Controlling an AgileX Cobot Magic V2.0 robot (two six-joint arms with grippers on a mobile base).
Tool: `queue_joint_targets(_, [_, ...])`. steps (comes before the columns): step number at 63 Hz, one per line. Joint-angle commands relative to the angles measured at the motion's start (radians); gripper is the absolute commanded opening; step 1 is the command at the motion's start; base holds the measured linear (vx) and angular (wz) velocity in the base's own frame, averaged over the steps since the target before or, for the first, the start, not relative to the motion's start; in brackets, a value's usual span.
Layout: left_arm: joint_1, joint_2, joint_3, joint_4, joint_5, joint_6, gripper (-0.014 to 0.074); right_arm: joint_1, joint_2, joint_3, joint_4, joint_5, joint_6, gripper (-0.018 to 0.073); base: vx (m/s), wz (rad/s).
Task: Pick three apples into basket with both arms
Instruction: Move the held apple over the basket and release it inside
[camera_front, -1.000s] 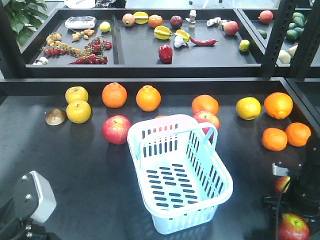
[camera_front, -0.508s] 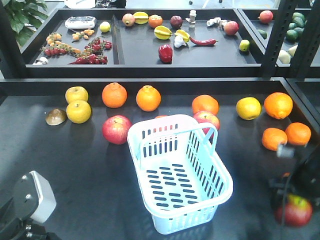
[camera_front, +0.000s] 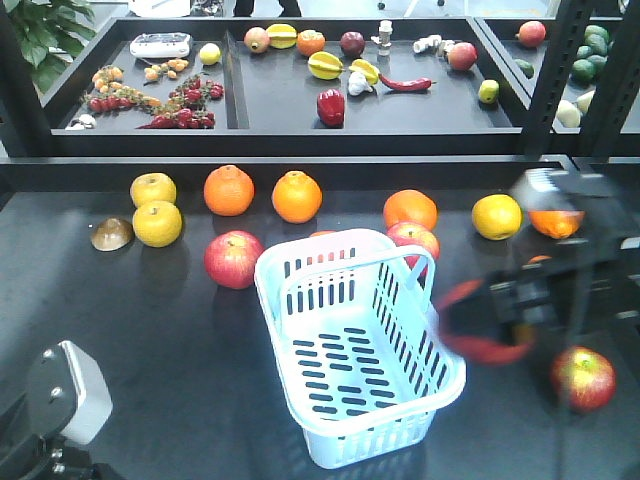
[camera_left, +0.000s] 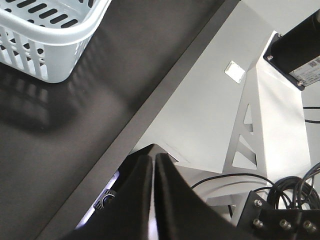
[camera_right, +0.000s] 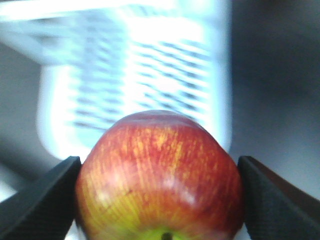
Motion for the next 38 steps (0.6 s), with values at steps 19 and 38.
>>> queue_joint_targets(19, [-0.004,-0.012,-0.024,-0.048,-0.02,-0.011,-0.0006,0.253,0.162,-0.035,0.08,-0.356,-0.08,0.026,0.0,0.0])
queue_joint_targets(38, [-0.004,-0.012,-0.024,-0.048,-0.021,-0.011,-0.0006,0.252,0.229,-0.081,0.08,-0.365,-0.102,0.0729,0.0,0.0])
